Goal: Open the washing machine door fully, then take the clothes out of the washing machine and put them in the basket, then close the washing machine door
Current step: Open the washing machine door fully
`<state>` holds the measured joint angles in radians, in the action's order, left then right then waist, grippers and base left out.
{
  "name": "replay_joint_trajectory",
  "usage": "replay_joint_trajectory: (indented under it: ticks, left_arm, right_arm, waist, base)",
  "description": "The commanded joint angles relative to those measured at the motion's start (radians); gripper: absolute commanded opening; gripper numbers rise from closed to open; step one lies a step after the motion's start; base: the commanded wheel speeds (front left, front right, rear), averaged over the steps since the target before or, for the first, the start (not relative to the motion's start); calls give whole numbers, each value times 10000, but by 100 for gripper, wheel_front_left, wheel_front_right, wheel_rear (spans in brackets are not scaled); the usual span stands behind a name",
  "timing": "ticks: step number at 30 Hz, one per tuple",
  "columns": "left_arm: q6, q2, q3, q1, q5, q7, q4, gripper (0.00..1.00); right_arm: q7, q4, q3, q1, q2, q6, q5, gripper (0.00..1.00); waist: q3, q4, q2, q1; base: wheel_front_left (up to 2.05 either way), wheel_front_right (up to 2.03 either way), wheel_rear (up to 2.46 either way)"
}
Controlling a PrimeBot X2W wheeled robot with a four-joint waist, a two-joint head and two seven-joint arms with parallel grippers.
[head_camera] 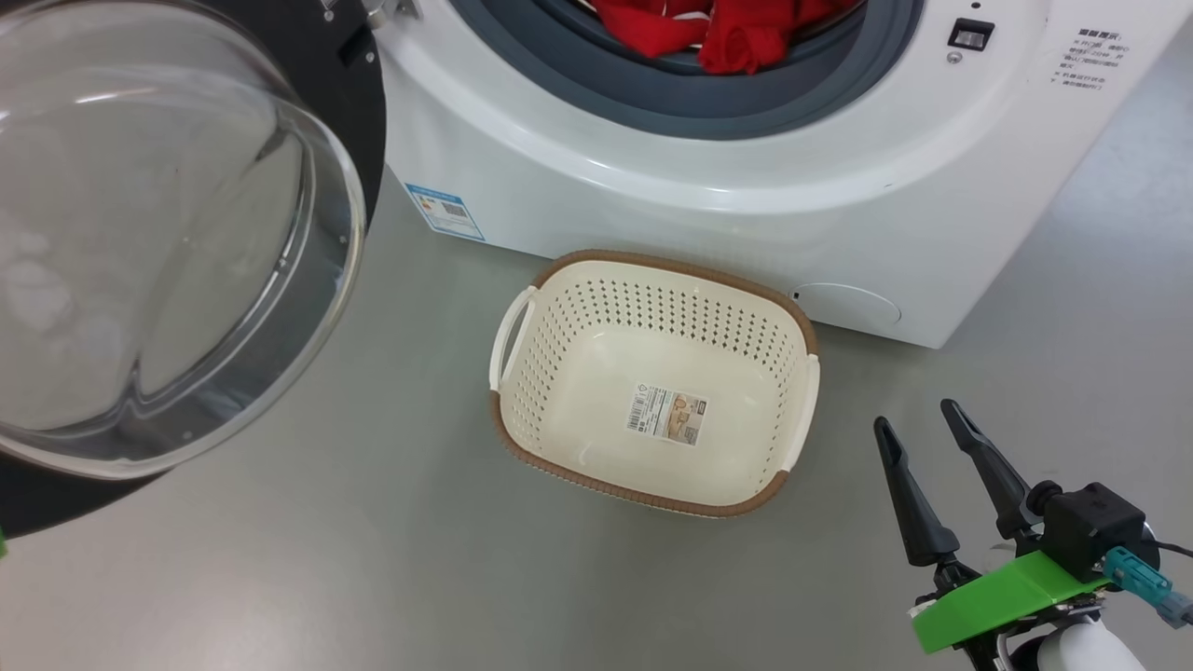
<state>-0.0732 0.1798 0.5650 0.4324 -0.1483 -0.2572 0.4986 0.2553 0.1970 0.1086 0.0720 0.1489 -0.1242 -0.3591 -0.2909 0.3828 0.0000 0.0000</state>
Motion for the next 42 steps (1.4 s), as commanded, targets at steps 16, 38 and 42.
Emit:
replay_joint_trajectory:
  ticks: [16, 38, 42]
  left_arm:
    - [-450, 794, 697, 506, 567, -46, 586, 18]
    - [-573, -1144, -2231, -2392, 46, -46, -2437, 100]
    - [-574, -1192, -2666, -2635, -86, -46, -2653, 100]
  right_arm:
    - [65, -125, 207, 300, -28, -65, 94, 100]
    - [65, -137, 1, -49, -246, -65, -46, 100]
    - [65, -165, -72, -96, -264, -65, -63, 100]
  waist:
    - [195, -78, 0, 0]
    - [1377, -460, 0, 0]
    - [1427, -596, 0, 0]
  base:
    - [0, 0, 0]
    - [0, 0, 0]
    - [0, 0, 0]
